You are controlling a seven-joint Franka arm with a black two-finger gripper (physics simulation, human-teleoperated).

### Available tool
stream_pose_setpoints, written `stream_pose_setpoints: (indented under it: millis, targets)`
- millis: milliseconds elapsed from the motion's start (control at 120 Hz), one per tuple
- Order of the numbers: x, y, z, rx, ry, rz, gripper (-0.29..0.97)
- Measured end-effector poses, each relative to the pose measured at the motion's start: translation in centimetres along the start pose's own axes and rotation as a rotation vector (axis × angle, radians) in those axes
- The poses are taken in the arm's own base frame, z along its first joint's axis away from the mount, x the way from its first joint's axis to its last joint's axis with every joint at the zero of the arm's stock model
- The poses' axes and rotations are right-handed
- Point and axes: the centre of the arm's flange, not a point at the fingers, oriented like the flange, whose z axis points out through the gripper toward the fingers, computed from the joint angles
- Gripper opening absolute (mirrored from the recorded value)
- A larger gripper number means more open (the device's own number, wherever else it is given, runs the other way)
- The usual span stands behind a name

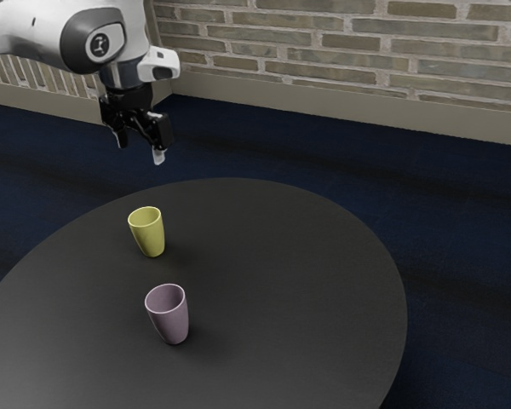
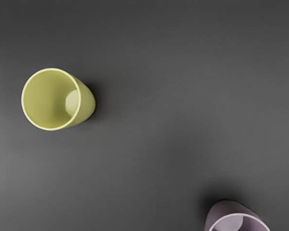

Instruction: Place the left cup onto the right cup

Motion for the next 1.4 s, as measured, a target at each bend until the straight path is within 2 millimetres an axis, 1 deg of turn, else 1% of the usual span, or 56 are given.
stream_pose_setpoints:
  millis: [167,350,467,575,725,925,1008,1075,1233,1400]
  targets:
    - [-0.1,-1.3,1.7,0.012,-0.009,-0.02,0.68]
    - [-0.5,-3.3,4.5,0.024,-0.028,-0.051,0.68]
    - [-0.7,-4.5,5.4,0.033,-0.022,-0.071,0.68]
    - [-0.8,-5.2,6.1,0.037,-0.014,-0.081,0.68]
    - [-0.4,-5.2,6.5,0.045,0.002,-0.074,0.68]
    - [0.8,-3.4,7.7,0.043,0.012,-0.036,0.68]
    - [1.1,-3.0,8.3,0.041,0.014,-0.027,0.68]
    - [1.3,-3.3,8.8,0.041,0.016,-0.028,0.68]
    - [1.6,-4.8,10.0,0.04,0.013,-0.045,0.68]
    - [2.0,-5.4,11.1,0.039,0.015,-0.042,0.68]
